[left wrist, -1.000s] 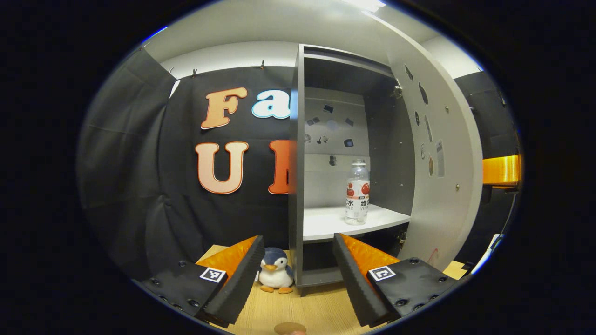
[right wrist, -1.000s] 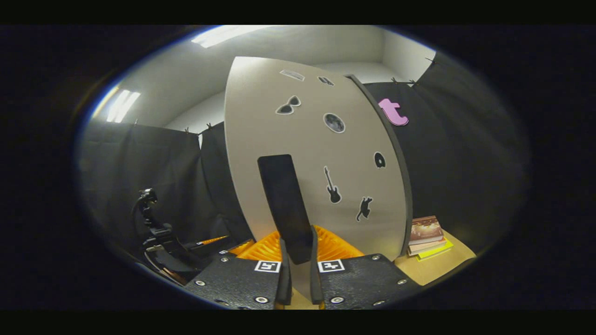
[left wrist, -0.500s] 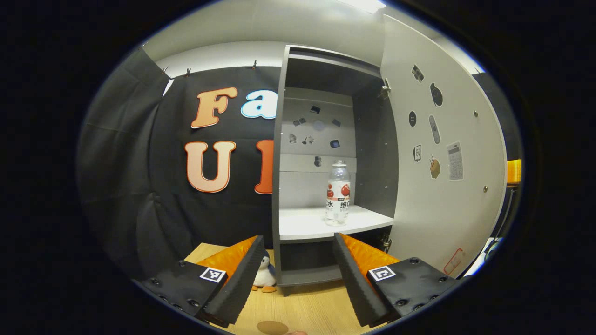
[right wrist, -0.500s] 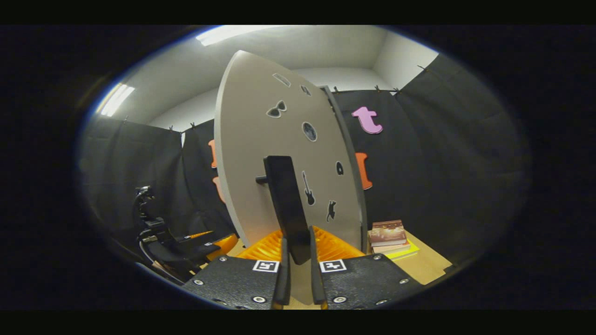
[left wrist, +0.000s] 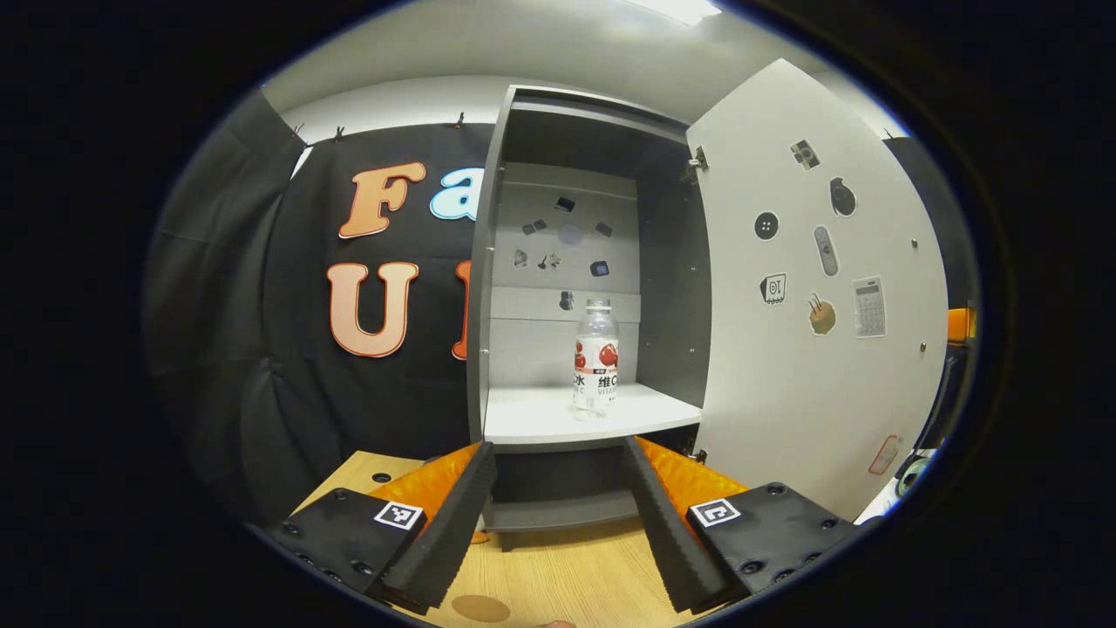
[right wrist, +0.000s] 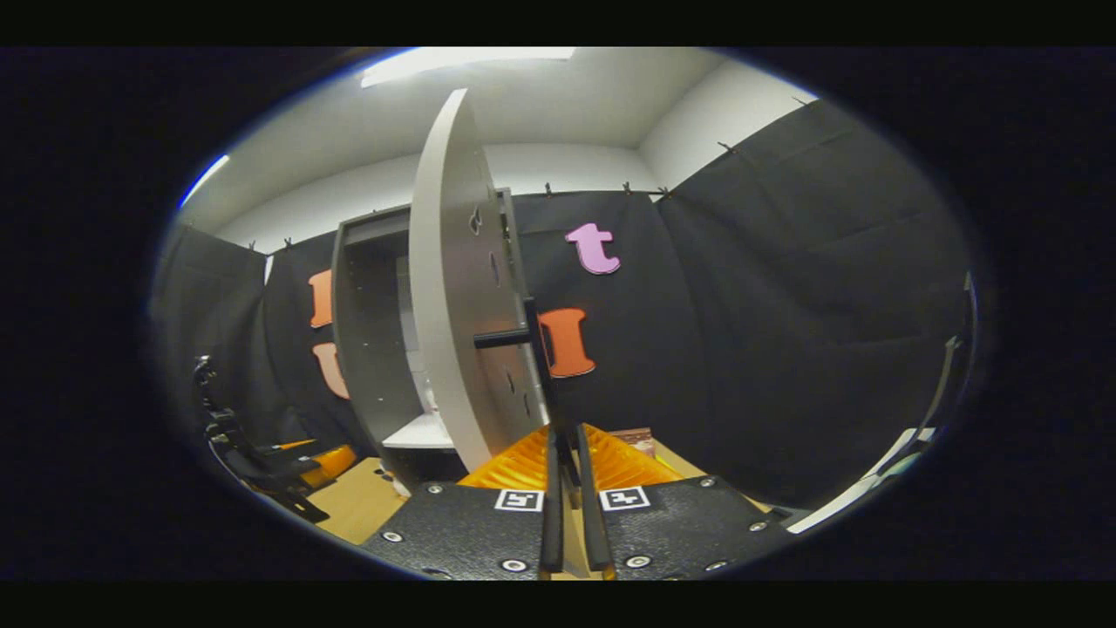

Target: Open the cabinet door with the right hand, grasp the bottle in the cabinet with the left hand and place it on the coaster, then close the cabinet door with the right hand.

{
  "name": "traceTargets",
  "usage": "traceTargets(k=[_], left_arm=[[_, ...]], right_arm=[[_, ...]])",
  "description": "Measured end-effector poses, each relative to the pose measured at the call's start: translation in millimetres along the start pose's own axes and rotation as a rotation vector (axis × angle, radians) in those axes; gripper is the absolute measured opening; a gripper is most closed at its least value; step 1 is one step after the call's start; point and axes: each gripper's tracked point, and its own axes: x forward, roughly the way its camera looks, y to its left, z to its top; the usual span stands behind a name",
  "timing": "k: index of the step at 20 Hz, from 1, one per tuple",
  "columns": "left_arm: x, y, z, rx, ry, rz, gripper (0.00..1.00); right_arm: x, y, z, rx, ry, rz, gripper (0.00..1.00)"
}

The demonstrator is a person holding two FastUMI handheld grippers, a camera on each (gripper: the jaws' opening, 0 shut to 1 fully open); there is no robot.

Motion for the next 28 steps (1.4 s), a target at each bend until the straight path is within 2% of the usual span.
traceTargets(k=[2, 3, 4, 5, 6, 10, 11, 12, 13, 15, 16, 18, 20, 21, 22, 23, 25, 26, 28], left_arm=[[-2.8, 0.2, 1.2, 0.005, -0.002, 0.007, 0.94], [-5.5, 1.4, 2.2, 0.007, -0.005, 0.015, 0.95], [-7.7, 2.2, 1.4, 0.009, -0.004, 0.021, 0.95], [-9.1, 3.6, 0.5, 0.011, -0.001, 0.029, 0.96], [-10.5, 6.0, 0.2, 0.010, 0.000, 0.038, 0.96], [-10.2, 5.2, -5.3, -0.001, 0.015, 0.046, 0.94], [-8.9, 3.0, -5.4, -0.004, 0.017, 0.042, 0.94], [-6.7, -0.9, -6.9, -0.007, 0.022, 0.036, 0.94], [-4.2, -3.7, -8.3, -0.011, 0.024, 0.033, 0.94], [1.9, -8.6, -5.8, -0.019, 0.020, 0.030, 0.94], [6.0, -11.3, -2.8, -0.022, 0.014, 0.026, 0.94], [18.1, -15.4, 3.1, -0.017, 0.004, 0.013, 0.94], [32.4, -19.2, 9.1, -0.014, -0.014, -0.007, 0.94], [39.5, -20.9, 10.9, -0.017, -0.019, -0.021, 0.94], [48.0, -23.1, 12.7, -0.017, -0.019, -0.037, 0.96], [60.1, -23.6, 12.9, -0.014, -0.014, -0.053, 0.96], [82.5, -26.6, 8.9, -0.017, 0.002, -0.090, 0.96], [92.7, -28.0, 6.5, -0.023, 0.015, -0.109, 0.96], [114.6, -26.3, 1.9, -0.035, 0.042, -0.136, 0.96]], right_arm=[[1.6, 2.2, -0.3, -0.021, 0.002, 0.075, 0.10], [0.5, 2.6, 0.0, -0.027, -0.002, 0.111, 0.19], [-1.2, 3.1, -1.3, -0.016, 0.005, 0.140, 0.10], [-3.6, 3.8, -0.1, 0.001, 0.000, 0.154, 0.05], [-2.6, -0.2, 0.9, 0.019, 0.001, 0.148, 0.14], [-18.2, -13.6, 6.1, 0.022, -0.009, 0.067, 0.24], [-25.6, -15.1, 11.3, 0.009, -0.022, 0.053, 0.32], [-33.2, -13.8, 15.3, -0.008, -0.028, 0.044, 0.35], [-40.6, -13.4, 18.0, -0.032, -0.030, 0.037, 0.43], [-52.1, -10.0, 20.7, -0.089, -0.024, 0.025, 0.55], [-54.4, -7.5, 23.2, -0.112, -0.027, 0.019, 0.54], [-60.8, 1.8, 29.5, -0.132, -0.030, 0.029, 0.73], [-68.6, 20.3, 36.9, -0.130, -0.025, 0.063, 0.84], [-70.3, 33.1, 37.5, -0.131, -0.027, 0.082, 0.82], [-71.6, 41.6, 37.4, -0.133, -0.031, 0.090, 0.87], [-71.0, 48.5, 37.3, -0.135, -0.034, 0.091, 0.82], [-66.1, 64.4, 35.7, -0.142, -0.037, 0.080, 0.92], [-64.9, 74.8, 36.2, -0.147, -0.038, 0.082, 0.87], [-55.2, 100.2, 36.6, -0.149, -0.046, 0.100, 0.88]])
